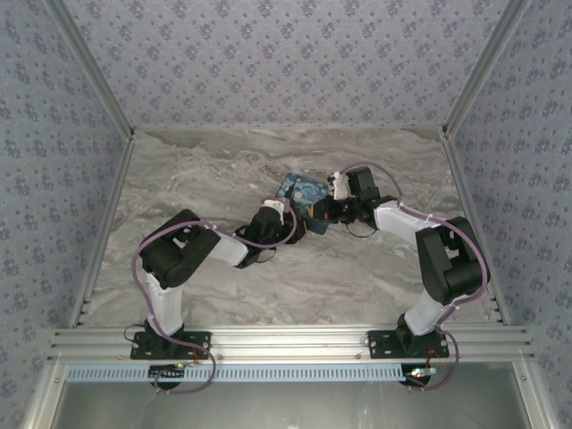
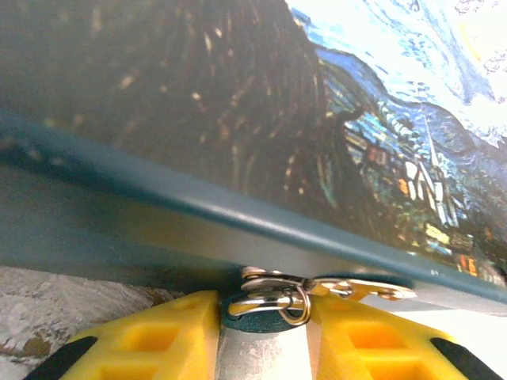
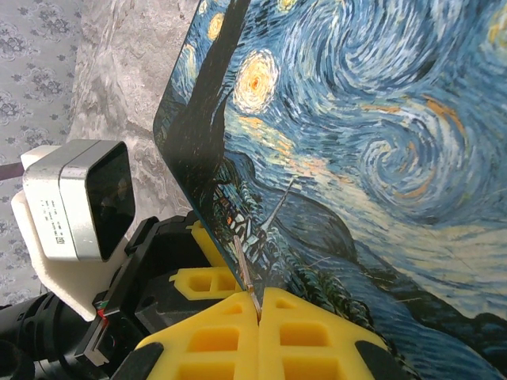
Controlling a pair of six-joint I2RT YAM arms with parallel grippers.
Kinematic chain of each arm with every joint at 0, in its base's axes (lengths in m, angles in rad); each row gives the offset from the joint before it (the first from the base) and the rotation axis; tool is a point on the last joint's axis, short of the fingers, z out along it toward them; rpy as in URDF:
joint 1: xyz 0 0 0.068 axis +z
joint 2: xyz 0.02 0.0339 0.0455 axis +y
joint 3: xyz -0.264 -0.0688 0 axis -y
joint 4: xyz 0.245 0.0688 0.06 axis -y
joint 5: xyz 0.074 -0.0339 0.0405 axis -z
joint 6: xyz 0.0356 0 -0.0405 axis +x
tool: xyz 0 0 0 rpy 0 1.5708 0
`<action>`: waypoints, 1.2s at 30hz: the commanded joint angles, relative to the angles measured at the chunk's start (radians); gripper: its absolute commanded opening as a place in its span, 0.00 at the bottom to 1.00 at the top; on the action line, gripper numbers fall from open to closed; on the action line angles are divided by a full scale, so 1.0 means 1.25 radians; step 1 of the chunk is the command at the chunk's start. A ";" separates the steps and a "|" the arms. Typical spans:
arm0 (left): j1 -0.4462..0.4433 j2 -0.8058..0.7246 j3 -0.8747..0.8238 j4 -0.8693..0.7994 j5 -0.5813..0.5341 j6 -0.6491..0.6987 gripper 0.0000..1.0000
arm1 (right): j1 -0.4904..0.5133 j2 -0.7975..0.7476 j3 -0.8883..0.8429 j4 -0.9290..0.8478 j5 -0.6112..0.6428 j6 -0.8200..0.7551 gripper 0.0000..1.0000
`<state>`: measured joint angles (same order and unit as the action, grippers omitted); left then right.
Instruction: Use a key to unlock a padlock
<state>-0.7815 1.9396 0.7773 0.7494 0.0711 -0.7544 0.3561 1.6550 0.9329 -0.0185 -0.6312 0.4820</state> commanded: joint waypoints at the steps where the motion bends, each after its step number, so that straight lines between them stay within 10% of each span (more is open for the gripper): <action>1: -0.004 0.030 0.018 -0.044 -0.024 -0.012 0.31 | 0.007 0.001 -0.011 -0.005 0.008 0.012 0.00; 19: -0.004 -0.053 0.005 -0.053 0.025 -0.048 0.21 | 0.004 -0.104 -0.042 0.009 0.016 -0.055 0.00; 36: -0.004 -0.139 0.030 -0.181 0.094 -0.190 0.15 | 0.129 -0.249 -0.268 -0.010 0.221 -0.313 0.00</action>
<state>-0.7811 1.8194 0.7937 0.5072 0.1547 -0.9463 0.4877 1.3556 0.6312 -0.0589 -0.4473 0.1577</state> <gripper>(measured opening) 0.184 0.053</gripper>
